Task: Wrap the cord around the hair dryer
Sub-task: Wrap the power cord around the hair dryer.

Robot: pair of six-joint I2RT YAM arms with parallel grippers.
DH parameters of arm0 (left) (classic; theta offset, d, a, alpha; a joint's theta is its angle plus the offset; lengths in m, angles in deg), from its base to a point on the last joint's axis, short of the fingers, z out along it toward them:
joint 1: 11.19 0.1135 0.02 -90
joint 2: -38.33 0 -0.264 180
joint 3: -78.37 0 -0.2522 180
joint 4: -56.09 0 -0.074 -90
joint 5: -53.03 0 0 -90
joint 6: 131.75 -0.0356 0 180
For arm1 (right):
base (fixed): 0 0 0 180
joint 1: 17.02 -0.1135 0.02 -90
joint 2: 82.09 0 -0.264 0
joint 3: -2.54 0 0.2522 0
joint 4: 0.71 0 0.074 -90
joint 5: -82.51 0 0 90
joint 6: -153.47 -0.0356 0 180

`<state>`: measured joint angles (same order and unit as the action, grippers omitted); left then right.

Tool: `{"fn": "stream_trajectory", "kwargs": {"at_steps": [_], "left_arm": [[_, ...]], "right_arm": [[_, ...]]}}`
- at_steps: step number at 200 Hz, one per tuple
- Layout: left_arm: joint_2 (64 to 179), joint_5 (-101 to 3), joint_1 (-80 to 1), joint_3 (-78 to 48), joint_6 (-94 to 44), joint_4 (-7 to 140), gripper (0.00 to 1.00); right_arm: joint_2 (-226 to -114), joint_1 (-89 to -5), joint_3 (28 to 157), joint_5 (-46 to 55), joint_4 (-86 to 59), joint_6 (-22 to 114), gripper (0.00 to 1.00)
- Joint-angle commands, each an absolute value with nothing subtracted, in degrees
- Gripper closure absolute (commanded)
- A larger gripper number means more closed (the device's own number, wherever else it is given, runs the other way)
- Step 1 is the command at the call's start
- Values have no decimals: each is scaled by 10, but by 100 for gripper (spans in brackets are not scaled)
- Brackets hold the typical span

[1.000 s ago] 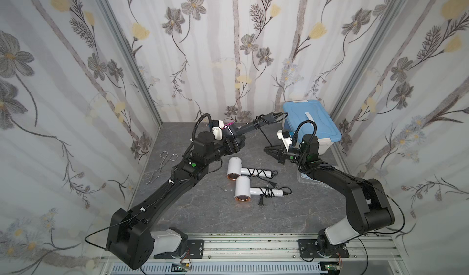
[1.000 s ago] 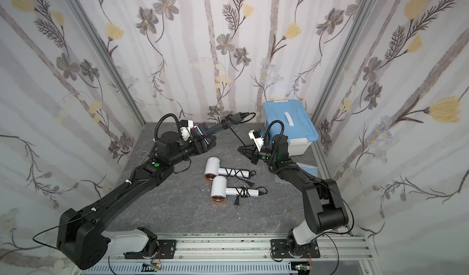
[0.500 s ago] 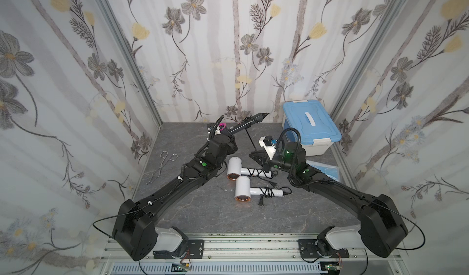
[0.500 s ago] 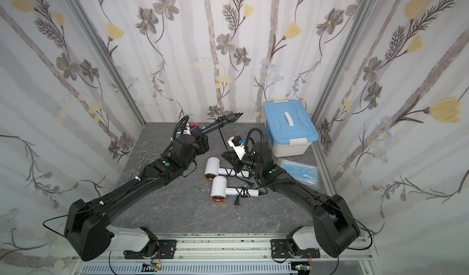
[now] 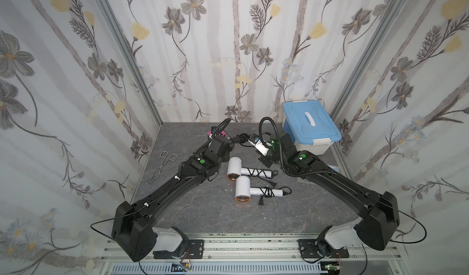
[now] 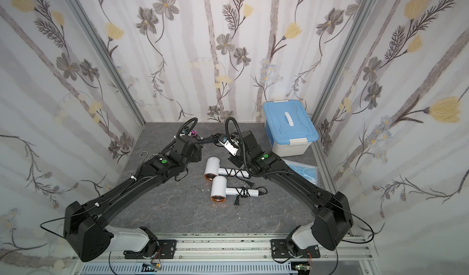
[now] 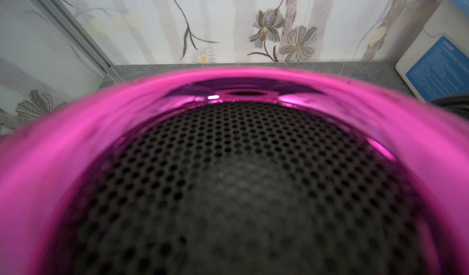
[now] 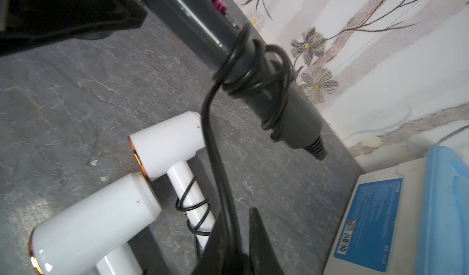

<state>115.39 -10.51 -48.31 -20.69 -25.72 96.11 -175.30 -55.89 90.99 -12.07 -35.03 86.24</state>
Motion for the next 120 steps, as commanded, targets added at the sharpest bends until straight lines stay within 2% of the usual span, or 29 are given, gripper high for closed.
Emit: {"fn": "stream_trajectory", "kwargs": {"at_steps": [1, 66, 97, 120], "left_arm": [[1142, -179, -483, -193, -308, 1023, 100], [1116, -361, -482, -190, -353, 1076, 100], [1107, -456, -481, -195, -365, 1060, 100], [1087, -534, -480, -205, -368, 1029, 100]], "right_arm": [[-1765, -554, 954, -170, -362, 931, 100], [-1789, -535, 1045, -153, -390, 1003, 100], [-1798, -503, 1064, -39, -395, 1024, 100], [-1804, -473, 1081, 92, -417, 1034, 100]]}}
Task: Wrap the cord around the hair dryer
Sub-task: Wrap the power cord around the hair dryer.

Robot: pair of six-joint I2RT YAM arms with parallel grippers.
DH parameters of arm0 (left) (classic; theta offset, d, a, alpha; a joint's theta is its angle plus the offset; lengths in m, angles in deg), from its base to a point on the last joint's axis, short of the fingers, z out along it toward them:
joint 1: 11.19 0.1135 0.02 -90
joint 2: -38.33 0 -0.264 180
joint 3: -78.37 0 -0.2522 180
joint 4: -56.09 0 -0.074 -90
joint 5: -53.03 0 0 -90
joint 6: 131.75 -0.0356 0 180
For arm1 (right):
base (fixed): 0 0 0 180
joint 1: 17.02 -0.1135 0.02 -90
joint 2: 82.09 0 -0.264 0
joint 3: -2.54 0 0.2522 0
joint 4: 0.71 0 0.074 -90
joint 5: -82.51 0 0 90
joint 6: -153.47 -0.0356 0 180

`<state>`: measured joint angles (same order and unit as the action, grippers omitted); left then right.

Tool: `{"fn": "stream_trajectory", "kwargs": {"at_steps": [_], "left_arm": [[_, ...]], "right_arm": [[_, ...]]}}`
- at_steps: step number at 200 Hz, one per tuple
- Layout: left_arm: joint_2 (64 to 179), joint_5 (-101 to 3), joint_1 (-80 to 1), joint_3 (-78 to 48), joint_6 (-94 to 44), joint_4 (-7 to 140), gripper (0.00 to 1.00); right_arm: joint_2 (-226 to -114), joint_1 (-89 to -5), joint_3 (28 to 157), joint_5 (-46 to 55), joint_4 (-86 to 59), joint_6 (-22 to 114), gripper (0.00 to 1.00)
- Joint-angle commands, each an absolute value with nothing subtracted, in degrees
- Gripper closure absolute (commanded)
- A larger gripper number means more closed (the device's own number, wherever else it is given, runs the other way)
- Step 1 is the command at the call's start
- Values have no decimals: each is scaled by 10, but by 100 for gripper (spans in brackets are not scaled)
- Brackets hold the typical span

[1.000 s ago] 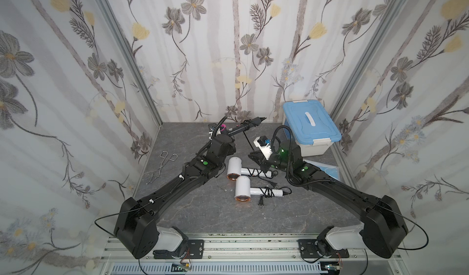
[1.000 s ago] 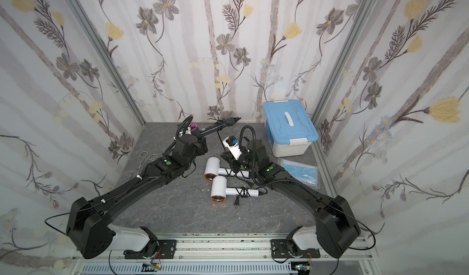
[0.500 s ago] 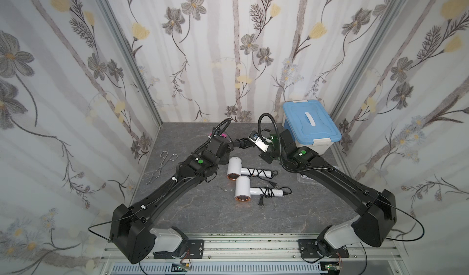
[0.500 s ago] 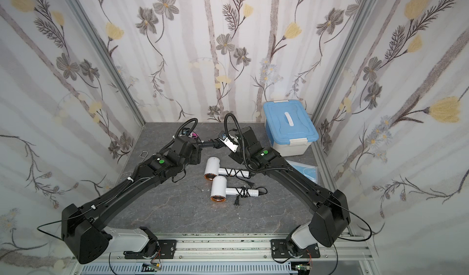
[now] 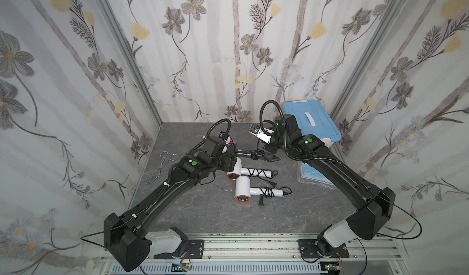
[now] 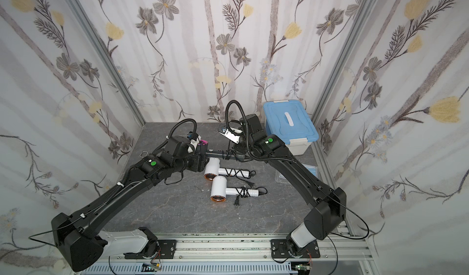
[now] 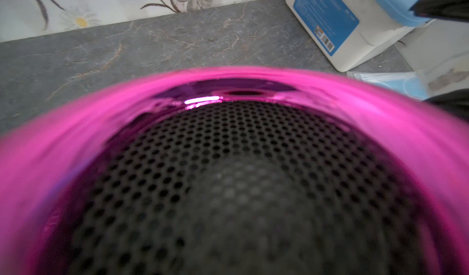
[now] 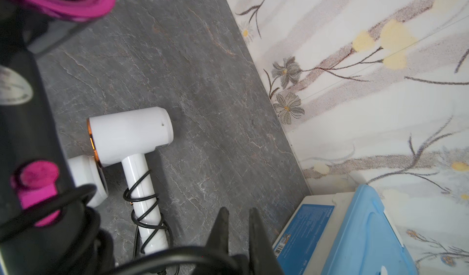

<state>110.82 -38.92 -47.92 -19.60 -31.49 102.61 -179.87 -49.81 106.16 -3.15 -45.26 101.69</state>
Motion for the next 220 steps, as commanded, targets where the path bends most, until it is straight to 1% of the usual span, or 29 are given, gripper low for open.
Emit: {"fn": "stream_trajectory", "kwargs": {"at_steps": [1, 29, 53, 69, 87, 105, 117, 125, 135, 138, 170, 204, 220], "left_arm": [[1086, -537, -480, -206, -368, 1027, 100], [1054, -617, -461, -234, -338, 954, 100], [1026, -683, -438, -280, -281, 846, 100], [1017, -721, -429, -318, -231, 745, 100], [1020, -735, -425, -358, -166, 622, 100], [1029, -733, -425, -402, -91, 458, 100], [1043, -725, -425, -420, -41, 357, 100], [1055, -712, -426, -418, -23, 332, 100], [1063, -681, -434, -412, -25, 339, 100], [1065, -672, -436, -412, -28, 338, 100], [1077, -606, -444, -439, 1, 225, 100], [1081, -534, -465, -451, -3, 176, 100], [1086, -514, -478, -446, -15, 175, 100]], "right_arm": [[-1804, -472, 1082, 99, -418, 1035, 100], [-1803, -434, 1086, 249, -454, 1046, 100], [-1795, -400, 1071, 375, -464, 1049, 100], [-1790, -386, 1060, 439, -458, 1048, 100], [-1783, -374, 1046, 524, -436, 1043, 100], [-1773, -366, 1013, 596, -379, 1020, 100], [-1762, -366, 980, 621, -321, 990, 100], [-1751, -367, 953, 626, -266, 956, 100], [-1739, -368, 915, 616, -190, 907, 100], [-1720, -369, 901, 612, -165, 894, 100], [-1653, -370, 772, 517, 89, 745, 100], [-1621, -373, 690, 418, 286, 633, 100], [-1613, -382, 668, 377, 343, 597, 100]]}}
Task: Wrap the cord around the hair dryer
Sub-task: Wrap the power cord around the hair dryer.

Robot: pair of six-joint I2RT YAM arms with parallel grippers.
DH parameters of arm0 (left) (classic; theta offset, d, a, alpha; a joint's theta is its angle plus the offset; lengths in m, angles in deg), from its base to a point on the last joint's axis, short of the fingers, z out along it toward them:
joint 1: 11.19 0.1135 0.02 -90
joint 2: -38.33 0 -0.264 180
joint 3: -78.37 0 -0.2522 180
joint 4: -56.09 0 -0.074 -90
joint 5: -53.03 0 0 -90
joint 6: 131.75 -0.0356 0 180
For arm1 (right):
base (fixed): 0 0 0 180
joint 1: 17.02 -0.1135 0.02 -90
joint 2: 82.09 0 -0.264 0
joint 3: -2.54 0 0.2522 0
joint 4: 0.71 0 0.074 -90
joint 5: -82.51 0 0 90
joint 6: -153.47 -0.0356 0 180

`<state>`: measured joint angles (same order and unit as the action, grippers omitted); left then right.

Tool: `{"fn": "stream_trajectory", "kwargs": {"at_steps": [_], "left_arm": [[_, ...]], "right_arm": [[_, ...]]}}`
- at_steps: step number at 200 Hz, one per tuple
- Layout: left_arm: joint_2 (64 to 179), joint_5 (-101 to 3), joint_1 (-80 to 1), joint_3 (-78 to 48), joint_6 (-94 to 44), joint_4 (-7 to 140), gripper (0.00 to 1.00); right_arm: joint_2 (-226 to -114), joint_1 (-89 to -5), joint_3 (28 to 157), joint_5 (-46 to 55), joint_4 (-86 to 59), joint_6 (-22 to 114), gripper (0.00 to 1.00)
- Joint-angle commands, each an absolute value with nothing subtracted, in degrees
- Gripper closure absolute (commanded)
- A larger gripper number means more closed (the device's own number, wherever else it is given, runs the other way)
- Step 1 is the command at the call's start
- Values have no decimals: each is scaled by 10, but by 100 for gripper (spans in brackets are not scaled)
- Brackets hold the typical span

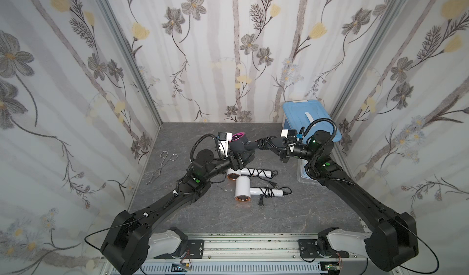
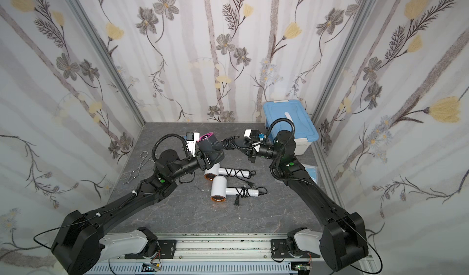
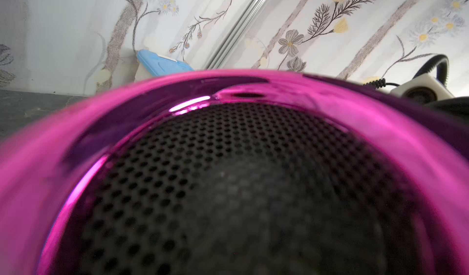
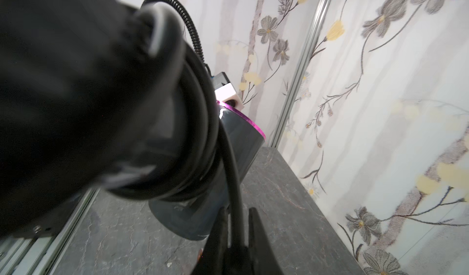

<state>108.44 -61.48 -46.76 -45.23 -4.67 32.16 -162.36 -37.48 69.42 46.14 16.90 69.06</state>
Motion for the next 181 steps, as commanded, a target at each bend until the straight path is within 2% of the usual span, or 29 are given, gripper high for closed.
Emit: {"fn": "stream_trajectory", "kwargs": {"at_steps": [1, 34, 56, 76, 120, 151, 181], "left_arm": [[1086, -512, -479, -445, -14, 175, 100], [1109, -485, -511, -446, -12, 107, 100], [1135, -385, -560, -465, 3, 16, 100], [1150, -318, -596, -455, 23, -4, 100], [1173, -224, -634, -448, 47, -53, 100], [1139, -164, -643, -441, 39, 47, 100], [1072, -69, -652, -421, 8, 242, 100]], "right_arm": [[-1613, -383, 666, 373, 345, 596, 100], [-1592, -420, 627, 282, 425, 577, 100], [-1583, -436, 610, 247, 472, 564, 100], [-1568, -461, 604, 212, 468, 597, 100], [-1551, -507, 569, 123, 479, 652, 100], [-1548, -536, 581, 51, 405, 739, 100], [-1565, -542, 626, -4, 307, 764, 100]]}}
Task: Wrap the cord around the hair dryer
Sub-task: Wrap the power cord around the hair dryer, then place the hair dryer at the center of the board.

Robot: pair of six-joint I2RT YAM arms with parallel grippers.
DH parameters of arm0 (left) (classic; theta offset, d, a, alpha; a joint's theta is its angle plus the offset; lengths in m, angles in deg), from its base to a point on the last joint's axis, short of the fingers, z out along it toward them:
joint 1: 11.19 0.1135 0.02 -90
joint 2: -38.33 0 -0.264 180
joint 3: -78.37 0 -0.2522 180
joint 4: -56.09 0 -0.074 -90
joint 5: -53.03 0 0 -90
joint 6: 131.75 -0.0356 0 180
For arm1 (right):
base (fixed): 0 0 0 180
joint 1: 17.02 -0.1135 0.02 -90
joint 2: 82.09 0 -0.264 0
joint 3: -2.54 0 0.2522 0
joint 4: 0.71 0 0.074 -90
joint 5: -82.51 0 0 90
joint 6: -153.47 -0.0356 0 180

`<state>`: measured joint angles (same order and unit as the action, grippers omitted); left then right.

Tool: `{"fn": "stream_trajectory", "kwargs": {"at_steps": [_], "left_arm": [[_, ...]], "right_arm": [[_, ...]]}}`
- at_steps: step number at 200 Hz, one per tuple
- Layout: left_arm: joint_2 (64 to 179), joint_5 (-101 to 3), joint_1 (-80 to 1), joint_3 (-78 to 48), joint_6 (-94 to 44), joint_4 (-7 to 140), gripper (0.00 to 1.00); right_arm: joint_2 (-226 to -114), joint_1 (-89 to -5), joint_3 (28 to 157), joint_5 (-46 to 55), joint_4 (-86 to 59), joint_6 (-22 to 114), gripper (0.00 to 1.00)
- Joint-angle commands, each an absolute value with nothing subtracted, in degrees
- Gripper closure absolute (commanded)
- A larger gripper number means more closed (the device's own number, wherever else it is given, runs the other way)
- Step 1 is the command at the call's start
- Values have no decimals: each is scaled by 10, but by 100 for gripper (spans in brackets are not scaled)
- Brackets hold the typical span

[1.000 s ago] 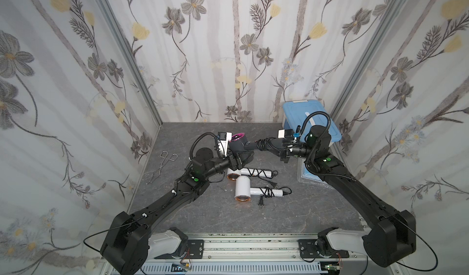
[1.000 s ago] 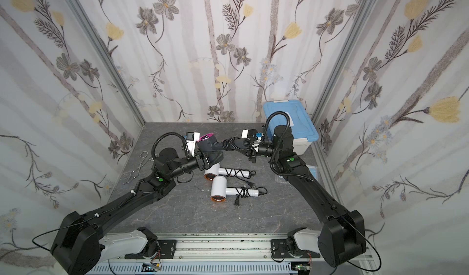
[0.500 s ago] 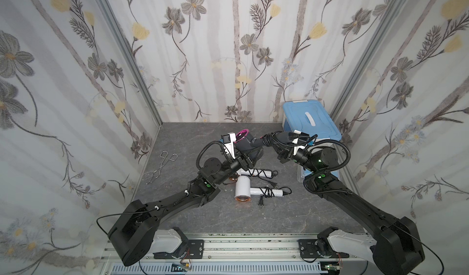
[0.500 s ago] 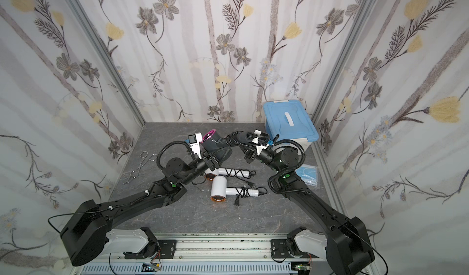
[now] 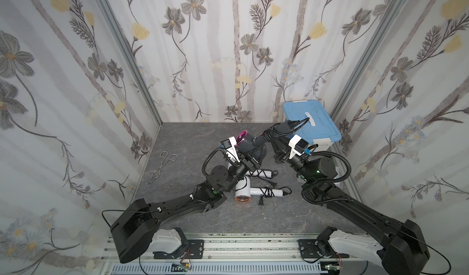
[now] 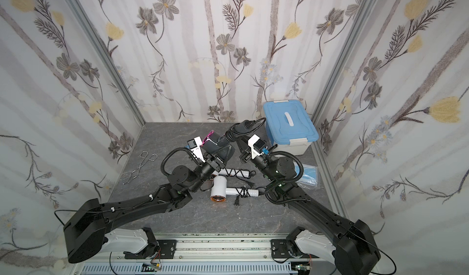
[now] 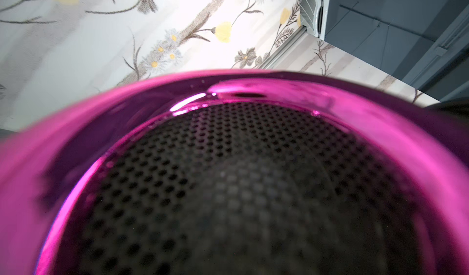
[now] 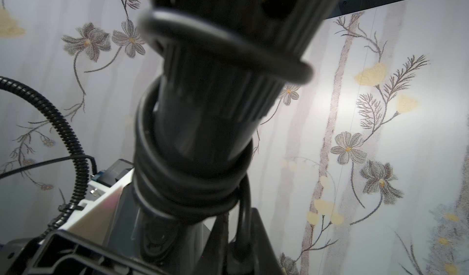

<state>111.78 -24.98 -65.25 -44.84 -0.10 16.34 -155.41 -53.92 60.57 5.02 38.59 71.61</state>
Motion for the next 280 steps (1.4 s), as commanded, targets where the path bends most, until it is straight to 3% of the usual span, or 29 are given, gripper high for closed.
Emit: {"fn": "stream_trajectory", "kwargs": {"at_steps": [1, 34, 73, 122, 186, 239, 280], "left_arm": [[1071, -66, -652, -420, 8, 253, 100], [1042, 35, -652, -352, -13, 497, 100], [1065, 75, -642, -294, -55, 641, 100], [1141, -49, -574, -198, -71, 821, 100], [1228, -148, -506, -152, -135, 859, 100], [1386, -290, -446, -24, -210, 911, 100], [1488, -343, -421, 74, -254, 962, 100]], "right_arm": [[-1565, -542, 626, -5, 305, 764, 100], [-1596, -552, 671, -63, 183, 742, 100], [-1691, -566, 835, -121, -108, 695, 100], [-1815, -566, 957, -100, -303, 649, 100], [-1900, -539, 1072, -52, -406, 583, 100], [-1995, -496, 1176, 6, -482, 539, 100], [-2049, -456, 1219, 32, -516, 519, 100]]}}
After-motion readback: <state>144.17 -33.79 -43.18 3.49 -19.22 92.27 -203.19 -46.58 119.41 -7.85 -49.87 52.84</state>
